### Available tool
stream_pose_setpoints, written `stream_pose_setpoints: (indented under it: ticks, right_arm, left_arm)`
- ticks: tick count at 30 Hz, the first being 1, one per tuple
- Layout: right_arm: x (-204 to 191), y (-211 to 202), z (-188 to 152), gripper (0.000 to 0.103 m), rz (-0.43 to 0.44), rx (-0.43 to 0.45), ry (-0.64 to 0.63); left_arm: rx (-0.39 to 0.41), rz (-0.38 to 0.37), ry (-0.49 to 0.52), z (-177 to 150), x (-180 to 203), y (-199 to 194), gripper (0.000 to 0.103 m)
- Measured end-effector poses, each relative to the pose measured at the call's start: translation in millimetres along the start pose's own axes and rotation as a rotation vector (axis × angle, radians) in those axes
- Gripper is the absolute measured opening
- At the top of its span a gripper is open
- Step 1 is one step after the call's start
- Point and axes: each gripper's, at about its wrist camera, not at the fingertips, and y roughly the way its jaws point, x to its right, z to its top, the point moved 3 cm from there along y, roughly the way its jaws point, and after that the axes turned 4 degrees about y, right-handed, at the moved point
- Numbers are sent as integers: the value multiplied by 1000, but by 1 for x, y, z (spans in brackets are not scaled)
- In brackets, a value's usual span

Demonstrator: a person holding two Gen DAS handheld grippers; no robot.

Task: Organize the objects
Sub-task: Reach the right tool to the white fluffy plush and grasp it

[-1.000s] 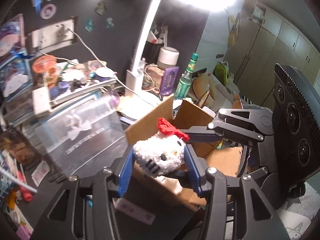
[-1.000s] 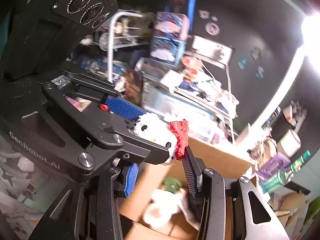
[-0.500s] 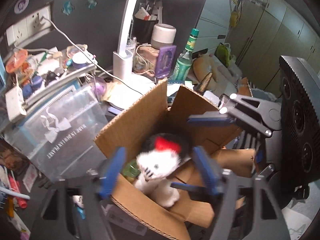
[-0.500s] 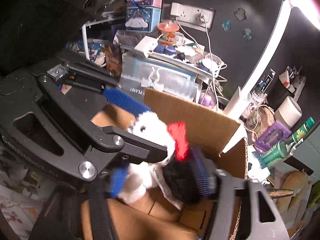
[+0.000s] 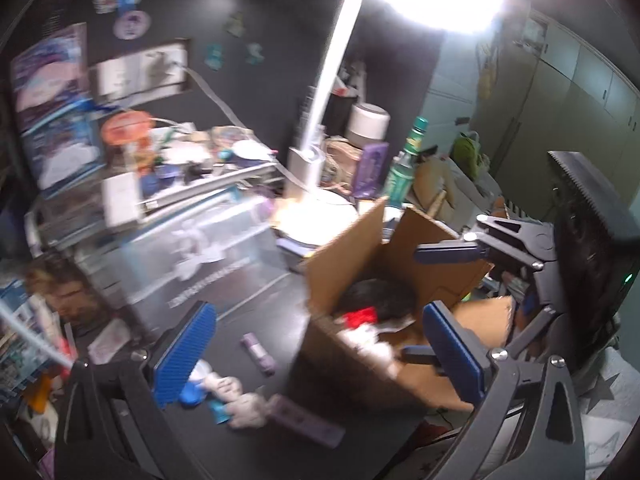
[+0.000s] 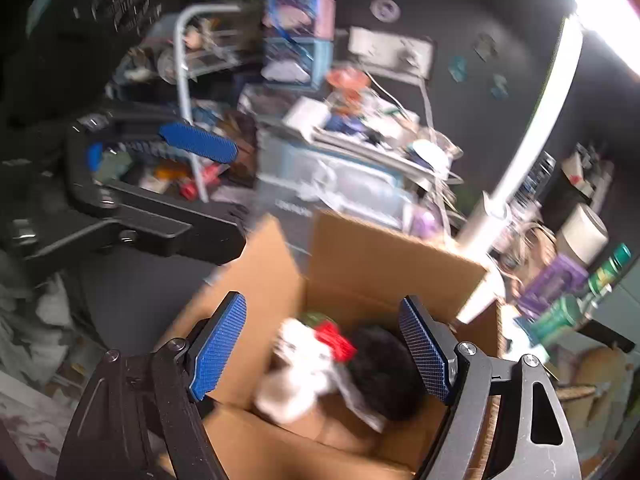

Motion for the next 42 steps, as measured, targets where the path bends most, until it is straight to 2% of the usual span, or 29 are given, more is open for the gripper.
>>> stream_pose_setpoints:
  ticks: [4, 9, 14, 19, 21, 24, 28, 31, 35, 39, 42]
  right_arm:
    - [-41, -4, 14, 77, 89, 50, -29]
    - [-99, 7, 20, 77, 184, 43, -101]
    - [-148, 33, 13, 77, 287, 7, -129]
    - [-174, 74, -9, 77, 390, -89, -52]
    - [-175, 90, -18, 77, 407, -128, -9]
    - [-166, 122, -38, 77, 389, -199, 107]
    - [-150, 143, -53, 77, 194, -173, 156]
    - [-142, 154, -57, 76, 149, -177, 178]
    - [-138, 161, -52, 76, 88, -155, 154]
    - [-136, 168, -49, 74, 39, -152, 117]
    - [-135, 175, -43, 66, 21, -155, 91]
  left_arm:
    - [56, 67, -62, -28, -36, -33, 103]
    - [40, 132, -117, -75, -69, -51, 103]
    - [80, 160, -131, -125, -94, -61, 103]
    - [84, 206, -180, -163, -111, -62, 103]
    - [97, 230, -207, -175, -115, -62, 103]
    - [112, 224, -228, -189, -116, -58, 103]
    - [108, 191, -249, -199, -114, -52, 103]
    - [119, 142, -249, -199, -110, -50, 103]
    - [137, 144, -220, -196, -103, -53, 103]
    - [152, 111, -230, -194, -104, -57, 103]
    - [156, 109, -229, -192, -104, -59, 103]
